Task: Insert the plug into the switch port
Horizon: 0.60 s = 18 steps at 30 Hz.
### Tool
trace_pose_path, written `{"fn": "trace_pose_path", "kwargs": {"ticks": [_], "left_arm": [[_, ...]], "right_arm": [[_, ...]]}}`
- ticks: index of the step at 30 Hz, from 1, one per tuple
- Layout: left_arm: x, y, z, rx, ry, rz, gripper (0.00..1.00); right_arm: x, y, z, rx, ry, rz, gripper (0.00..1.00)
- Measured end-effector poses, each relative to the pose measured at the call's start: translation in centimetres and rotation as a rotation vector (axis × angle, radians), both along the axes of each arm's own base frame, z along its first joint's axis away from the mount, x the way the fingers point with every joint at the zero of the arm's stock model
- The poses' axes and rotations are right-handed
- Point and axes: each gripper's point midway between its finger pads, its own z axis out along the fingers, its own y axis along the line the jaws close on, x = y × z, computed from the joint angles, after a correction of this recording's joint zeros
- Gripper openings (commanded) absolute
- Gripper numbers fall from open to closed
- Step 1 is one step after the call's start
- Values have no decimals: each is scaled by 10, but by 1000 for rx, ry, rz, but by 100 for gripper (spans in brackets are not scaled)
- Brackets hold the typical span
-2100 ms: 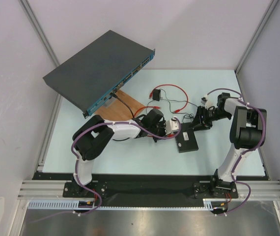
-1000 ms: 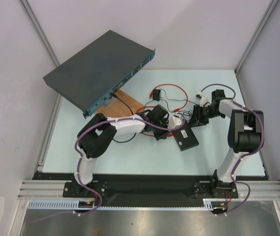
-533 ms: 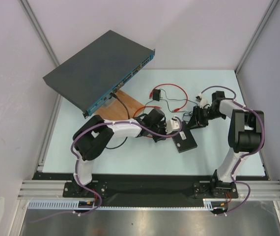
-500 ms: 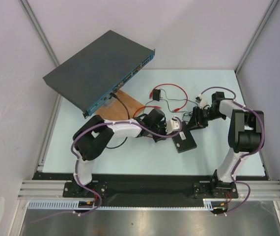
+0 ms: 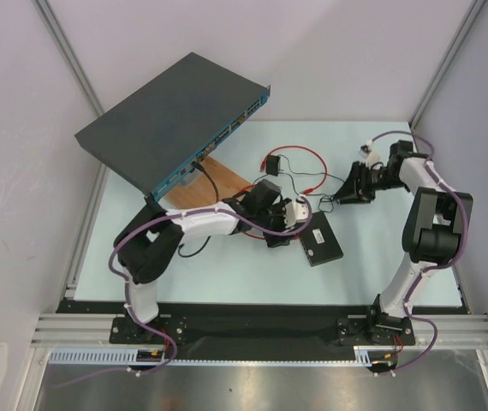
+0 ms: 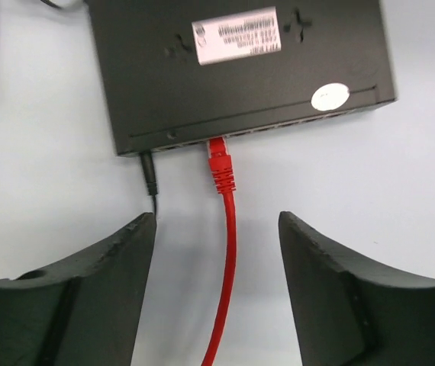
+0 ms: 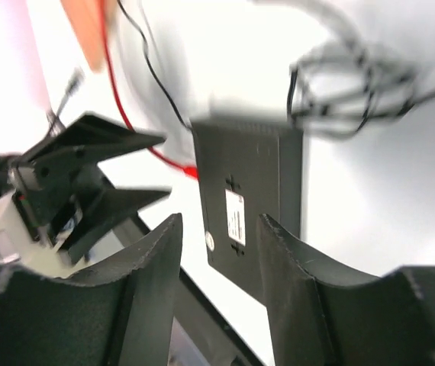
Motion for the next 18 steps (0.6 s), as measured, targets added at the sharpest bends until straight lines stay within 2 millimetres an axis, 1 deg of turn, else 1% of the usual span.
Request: {"fn": "trace_pose_path", "kwargs": {"ticks": [1, 2, 4, 6, 8, 10, 12, 14, 15, 16, 18], "left_arm": [[0, 1, 7, -8, -2, 1, 74], [1, 2, 18, -25, -10, 1, 75], [2, 5, 42, -61, -28, 3, 76], [3, 10, 69, -103, -48, 13, 77], [4, 15, 93, -138, -57, 30, 77], [9, 21, 118, -173, -70, 58, 78], [15, 26, 138, -202, -79, 89, 79], [20, 31, 150, -220, -81, 116, 79], [21, 32, 154, -225, -81, 125, 79], [23, 34, 156, -228, -77, 138, 79], [25, 36, 157, -227, -70, 152, 79]], "right_arm": [[9, -4, 9, 0, -33, -9, 50], [19, -8, 17, 1, -64, -20, 52], [38, -15, 33, -5, -128, -51, 52], [56, -19, 42, -17, -186, -84, 53], [70, -21, 44, -51, -223, -117, 54], [85, -21, 44, -103, -258, -141, 54], [104, -17, 45, -160, -295, -158, 54], [127, -15, 45, -211, -337, -189, 53], [135, -13, 44, -228, -354, -200, 52], [145, -12, 41, -249, -364, -218, 50], [162, -12, 31, -293, -374, -253, 49]]}}
